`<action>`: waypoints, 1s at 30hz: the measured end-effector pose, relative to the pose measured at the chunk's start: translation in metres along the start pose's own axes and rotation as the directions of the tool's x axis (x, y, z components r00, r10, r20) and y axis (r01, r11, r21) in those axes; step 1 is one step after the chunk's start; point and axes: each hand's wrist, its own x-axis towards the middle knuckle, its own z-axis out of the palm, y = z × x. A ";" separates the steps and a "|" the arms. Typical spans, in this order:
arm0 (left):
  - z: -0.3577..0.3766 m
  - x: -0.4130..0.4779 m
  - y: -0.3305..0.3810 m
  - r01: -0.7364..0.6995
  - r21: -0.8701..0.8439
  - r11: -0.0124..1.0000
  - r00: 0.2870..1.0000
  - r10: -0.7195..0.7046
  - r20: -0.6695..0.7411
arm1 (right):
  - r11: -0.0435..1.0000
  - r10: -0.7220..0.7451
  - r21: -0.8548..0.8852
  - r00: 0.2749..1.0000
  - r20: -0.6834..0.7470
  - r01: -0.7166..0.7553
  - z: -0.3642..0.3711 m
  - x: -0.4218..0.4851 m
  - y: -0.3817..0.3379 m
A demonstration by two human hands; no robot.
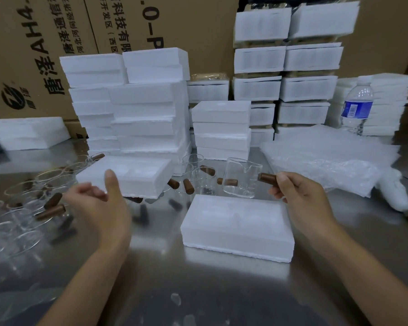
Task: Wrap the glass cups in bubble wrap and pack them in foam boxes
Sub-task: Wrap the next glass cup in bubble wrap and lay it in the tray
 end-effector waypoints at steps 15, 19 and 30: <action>0.052 -0.085 0.034 0.347 -0.016 0.938 0.325 -0.104 0.940 | 0.987 -0.082 0.144 0.994 0.071 0.071 0.001 -0.013 -0.014; 0.051 -0.081 0.030 0.419 -0.094 0.903 0.405 -0.093 0.910 | 0.988 -0.063 0.150 0.984 0.165 0.038 0.003 -0.013 -0.018; 0.039 -0.057 0.031 0.481 -0.273 0.834 0.706 -0.183 0.684 | 0.538 -0.280 -0.833 0.959 -0.035 0.127 -0.060 0.030 0.041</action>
